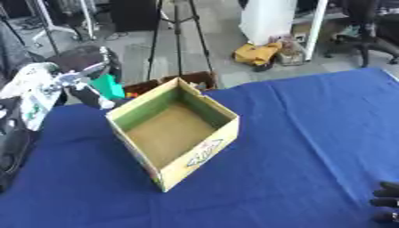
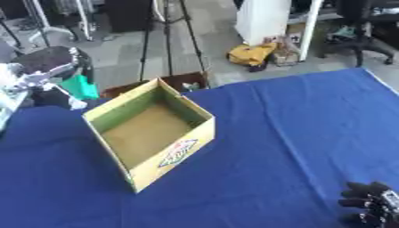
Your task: Pick up objects on the table and place them in the box.
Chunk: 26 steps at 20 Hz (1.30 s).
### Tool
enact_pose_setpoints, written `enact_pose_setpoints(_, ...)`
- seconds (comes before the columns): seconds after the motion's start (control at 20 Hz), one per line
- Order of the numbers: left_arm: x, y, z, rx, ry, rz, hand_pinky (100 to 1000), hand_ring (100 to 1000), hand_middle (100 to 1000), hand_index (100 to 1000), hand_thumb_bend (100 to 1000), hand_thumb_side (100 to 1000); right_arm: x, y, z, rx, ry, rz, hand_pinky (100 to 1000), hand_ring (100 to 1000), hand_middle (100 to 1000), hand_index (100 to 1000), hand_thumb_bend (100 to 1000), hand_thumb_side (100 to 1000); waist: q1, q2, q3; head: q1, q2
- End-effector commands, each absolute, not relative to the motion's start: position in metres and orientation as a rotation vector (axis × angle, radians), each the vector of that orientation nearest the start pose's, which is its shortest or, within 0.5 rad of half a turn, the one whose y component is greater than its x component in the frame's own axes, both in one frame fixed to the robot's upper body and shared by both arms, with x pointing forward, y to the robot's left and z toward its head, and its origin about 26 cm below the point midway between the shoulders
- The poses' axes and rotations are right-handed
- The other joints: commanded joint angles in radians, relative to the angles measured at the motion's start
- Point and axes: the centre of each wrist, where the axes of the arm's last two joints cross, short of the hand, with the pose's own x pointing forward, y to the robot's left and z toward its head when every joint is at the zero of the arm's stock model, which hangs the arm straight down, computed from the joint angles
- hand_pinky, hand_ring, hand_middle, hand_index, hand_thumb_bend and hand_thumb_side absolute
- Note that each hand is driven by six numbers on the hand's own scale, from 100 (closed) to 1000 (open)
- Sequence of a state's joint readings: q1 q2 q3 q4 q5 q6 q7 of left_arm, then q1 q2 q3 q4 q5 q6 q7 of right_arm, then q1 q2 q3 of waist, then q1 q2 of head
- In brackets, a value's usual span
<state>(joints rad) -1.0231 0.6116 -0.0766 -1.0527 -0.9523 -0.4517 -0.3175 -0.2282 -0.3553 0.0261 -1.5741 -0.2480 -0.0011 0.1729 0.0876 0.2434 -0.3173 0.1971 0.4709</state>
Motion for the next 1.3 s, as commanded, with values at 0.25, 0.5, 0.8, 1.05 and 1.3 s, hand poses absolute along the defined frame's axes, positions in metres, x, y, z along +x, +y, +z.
enact_pose_setpoints(0.25, 0.483, 0.268, 0.269, 1.129, -1.603, -1.745, 363, 289, 243, 430, 311, 100, 0.337, -0.299, 0.087, 0.136, -1.783, 0.338, 596, 718, 676, 811, 100, 964, -0.006, -0.014, -0.027, 0.013, -0.015)
enact_pose_setpoints(0.5, 0.49, 0.267, 0.232, 1.112, -1.504, -1.763, 408, 339, 295, 481, 326, 117, 0.337, -0.299, 0.087, 0.134, -1.783, 0.333, 595, 718, 676, 811, 100, 966, -0.003, -0.005, -0.036, -0.001, -0.019)
enact_pose_setpoints(0.8, 0.491, 0.272, 0.22, 1.061, -1.557, -1.713, 723, 680, 651, 778, 483, 983, 0.337, -0.298, 0.087, 0.134, -1.786, 0.327, 595, 718, 676, 810, 100, 966, -0.005, -0.003, -0.03, -0.011, -0.015)
enact_pose_setpoints(1.05, 0.476, 0.284, 0.248, 1.077, -1.871, -1.435, 778, 783, 750, 804, 493, 991, 0.335, -0.301, 0.085, 0.127, -1.782, 0.313, 595, 718, 677, 810, 100, 965, -0.013, -0.01, -0.012, -0.025, -0.009)
enact_pose_setpoints(1.3, 0.434, 0.298, 0.284, 0.984, -2.252, -1.077, 722, 666, 652, 752, 480, 838, 0.332, -0.305, 0.081, 0.113, -1.773, 0.29, 595, 719, 677, 810, 100, 967, -0.02, -0.02, 0.038, -0.052, 0.004)
